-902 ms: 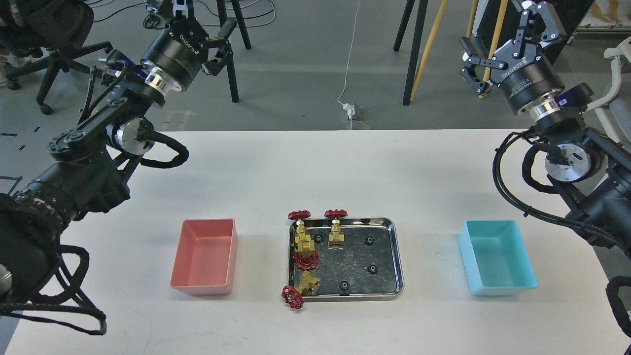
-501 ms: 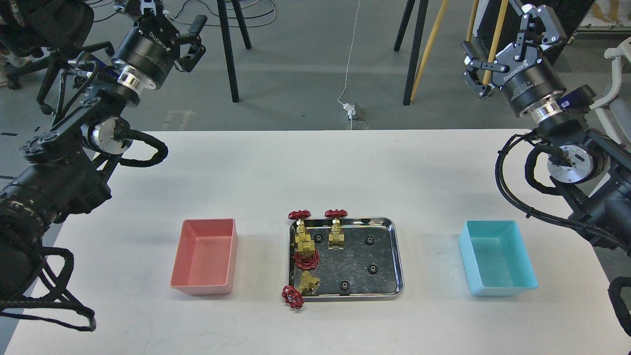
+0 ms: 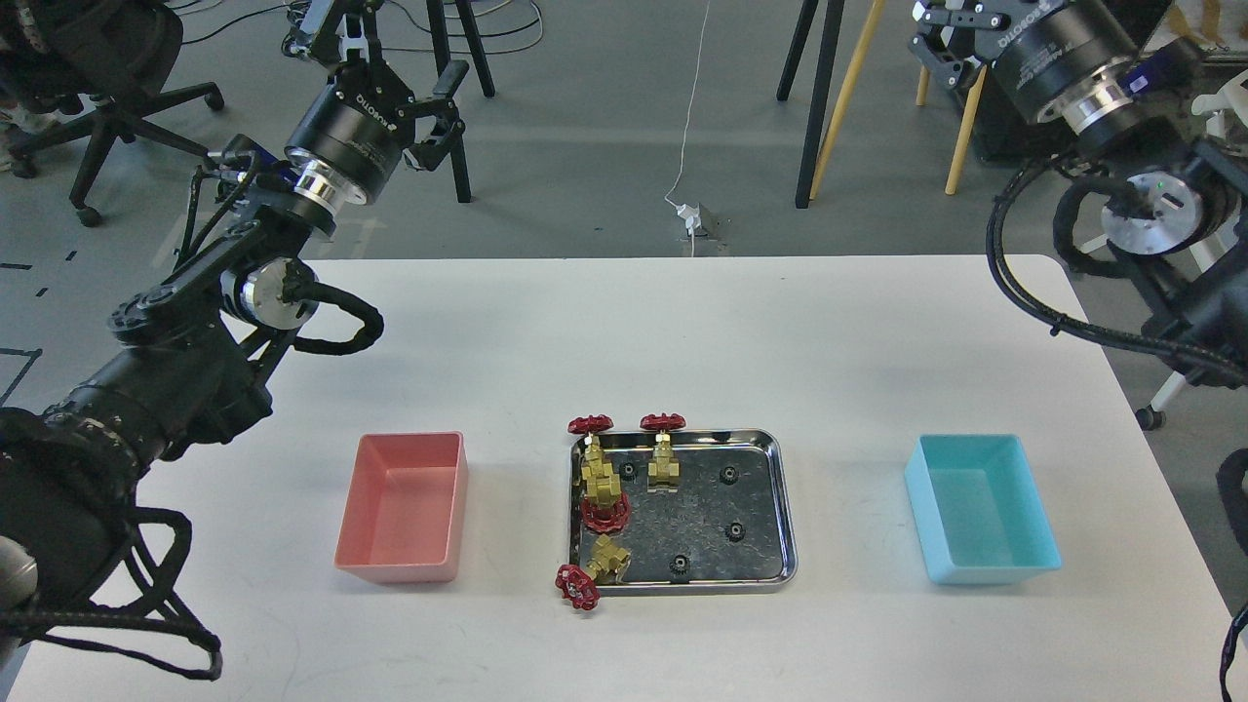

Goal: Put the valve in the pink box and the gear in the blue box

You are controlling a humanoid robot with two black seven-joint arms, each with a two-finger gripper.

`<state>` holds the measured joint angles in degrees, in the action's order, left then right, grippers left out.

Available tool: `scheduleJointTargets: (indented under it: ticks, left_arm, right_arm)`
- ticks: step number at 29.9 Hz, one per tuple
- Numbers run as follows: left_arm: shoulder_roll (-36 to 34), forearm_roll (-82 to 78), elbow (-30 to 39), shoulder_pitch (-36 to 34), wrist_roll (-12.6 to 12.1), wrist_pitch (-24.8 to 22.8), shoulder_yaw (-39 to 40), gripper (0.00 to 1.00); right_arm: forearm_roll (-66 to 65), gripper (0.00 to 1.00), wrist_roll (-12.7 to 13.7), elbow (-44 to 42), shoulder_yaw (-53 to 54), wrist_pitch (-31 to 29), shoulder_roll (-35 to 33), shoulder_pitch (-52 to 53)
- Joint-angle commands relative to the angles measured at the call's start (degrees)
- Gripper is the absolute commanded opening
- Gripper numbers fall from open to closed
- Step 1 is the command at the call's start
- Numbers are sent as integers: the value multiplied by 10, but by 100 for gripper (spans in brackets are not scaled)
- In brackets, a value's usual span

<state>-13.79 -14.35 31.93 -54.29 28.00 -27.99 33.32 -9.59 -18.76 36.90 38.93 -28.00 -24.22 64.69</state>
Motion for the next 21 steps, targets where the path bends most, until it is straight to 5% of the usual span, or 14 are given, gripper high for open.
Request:
scheduleJointTargets:
  ticks: [1,4,6,9,14,21]
  left_arm:
    - [-10,-75,61,-5,0,0,-33,100]
    - [-28,-235,156,-11,0,0,-37,99]
    - [-40,-346,218,-20,0,0,-56,98]
    - [-56,-447,270,-76,0,0,-176,98]
    - [-105,-514,353,-223,0,0,-417,97]
    - [-79,-671,373,-295,0,177,-568,96]
  right_arm:
    - [3,99,1,-37,-44,0,-5,56]
    - [3,99,7,-51,-47,0,-6,68]
    - [4,99,34,-60,-47,0,-6,71]
    - [4,99,83,-75,-41,0,-5,69]
    - [21,99,101,-75,-42,0,-25,58]
    - [40,99,167,-101,-40,0,-21,58]
